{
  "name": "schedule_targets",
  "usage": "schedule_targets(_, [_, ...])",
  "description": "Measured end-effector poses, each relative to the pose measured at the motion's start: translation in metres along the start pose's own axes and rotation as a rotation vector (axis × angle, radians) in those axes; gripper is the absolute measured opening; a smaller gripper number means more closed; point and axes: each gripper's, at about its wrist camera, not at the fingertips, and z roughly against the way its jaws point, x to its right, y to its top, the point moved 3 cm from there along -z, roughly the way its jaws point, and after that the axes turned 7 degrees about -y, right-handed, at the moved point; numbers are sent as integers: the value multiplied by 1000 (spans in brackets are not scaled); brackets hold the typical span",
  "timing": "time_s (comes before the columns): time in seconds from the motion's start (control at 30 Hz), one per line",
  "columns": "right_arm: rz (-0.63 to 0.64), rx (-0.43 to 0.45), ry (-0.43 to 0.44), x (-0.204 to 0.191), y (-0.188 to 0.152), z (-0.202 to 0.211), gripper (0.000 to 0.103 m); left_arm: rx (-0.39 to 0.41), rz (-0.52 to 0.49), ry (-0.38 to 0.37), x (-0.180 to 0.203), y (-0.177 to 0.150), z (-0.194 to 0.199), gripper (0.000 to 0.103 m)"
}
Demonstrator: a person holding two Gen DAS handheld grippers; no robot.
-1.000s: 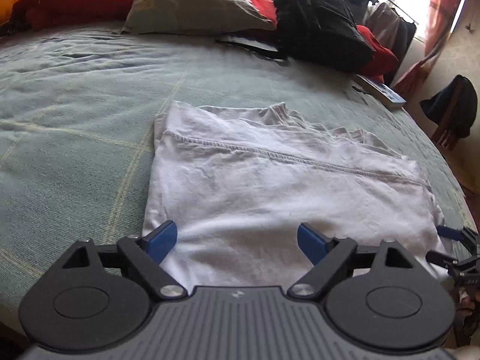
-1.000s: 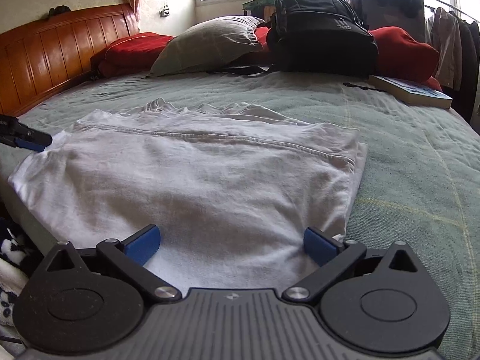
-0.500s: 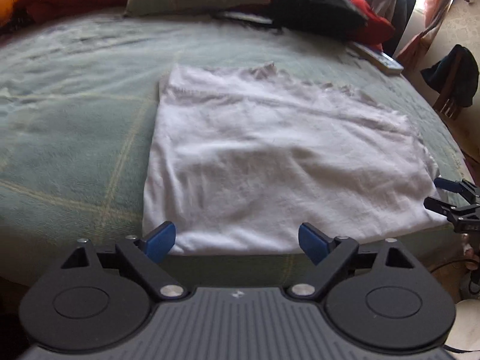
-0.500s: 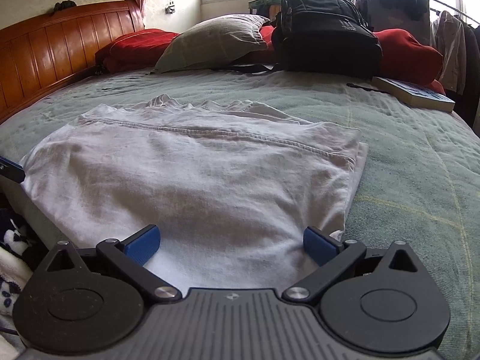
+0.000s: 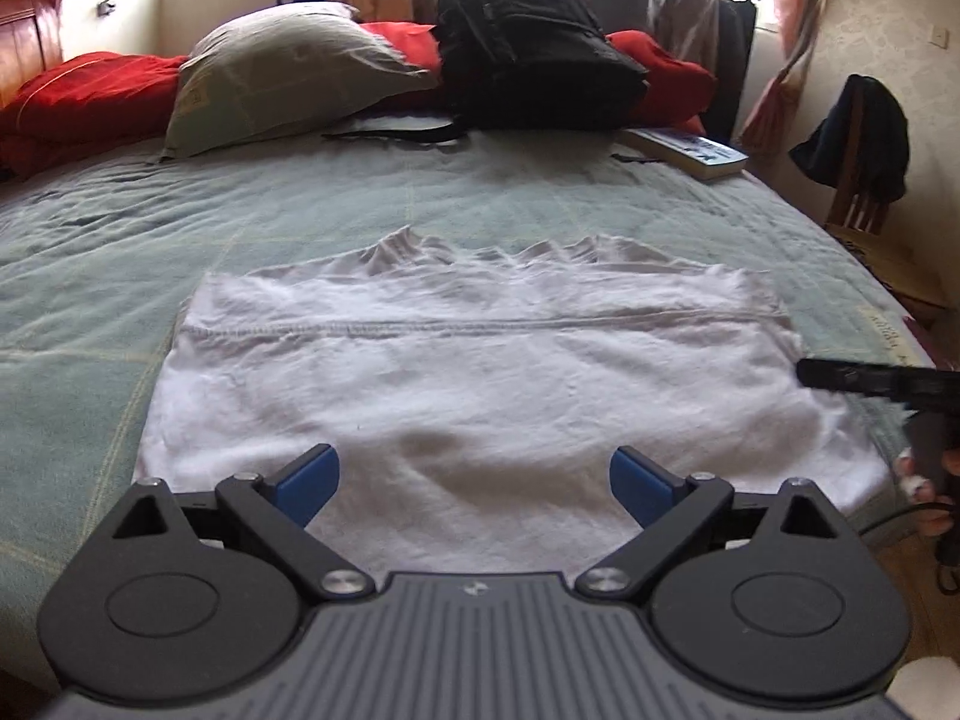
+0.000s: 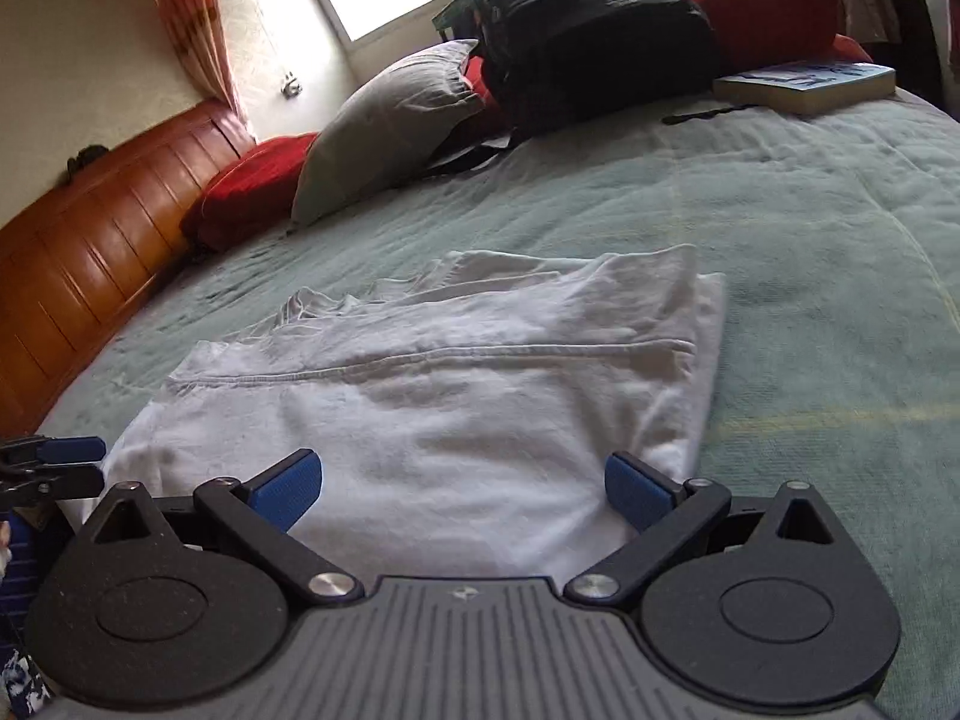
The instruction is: Fold clothes
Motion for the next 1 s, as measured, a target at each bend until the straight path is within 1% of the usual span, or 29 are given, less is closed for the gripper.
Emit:
schedule_targets(0.1, [-19, 34, 31, 12, 13, 13, 98, 3, 0, 8, 5, -6, -5, 97])
schedule_targets(0.17, [-41, 43, 40, 25, 29, 11, 82, 5, 1, 14, 9, -10, -9, 97])
schedule_targets(0.2, [-58, 44, 46, 32, 37, 9, 78, 6, 1, 17, 10, -12, -10, 97])
schedule_targets(0.27, [-82, 28, 39, 45, 47, -3, 67, 7, -1, 22, 13, -13, -12, 97])
schedule_targets(0.37, [-116, 0, 25, 64, 61, -21, 65, 8, -3, 30, 18, -16, -14, 97])
schedule_targets(0.43, [-126, 0, 32, 66, 60, -22, 65, 8, -5, 36, 21, -17, -15, 97])
schedule_targets(0.53, [-139, 2, 45, 68, 57, -23, 59, 2, -11, 53, 21, -19, -16, 97])
schedule_targets(0.57, [-143, 3, 50, 69, 55, -23, 59, 0, -13, 58, 21, -19, -16, 97])
schedule_targets(0.73, [-164, 7, 71, 73, 49, -24, 58, 7, -15, 45, 22, -19, -15, 97])
schedule_targets(0.8, [-189, -3, 77, 78, 48, -26, 55, 13, -16, 39, 23, -20, -14, 97])
schedule_targets(0.83, [-211, -15, 80, 83, 45, -27, 51, 15, -14, 38, 23, -20, -13, 97])
schedule_targets(0.87, [-232, -27, 83, 88, 41, -29, 45, 17, -11, 38, 23, -20, -12, 97])
schedule_targets(0.93, [-259, -24, 89, 94, 37, -29, 37, 18, -5, 37, 22, -21, -12, 97])
schedule_targets(0.97, [-267, -22, 92, 96, 35, -28, 35, 17, -4, 36, 22, -21, -12, 97])
schedule_targets(1.0, [-275, -20, 95, 97, 34, -27, 35, 18, -4, 35, 23, -21, -12, 97])
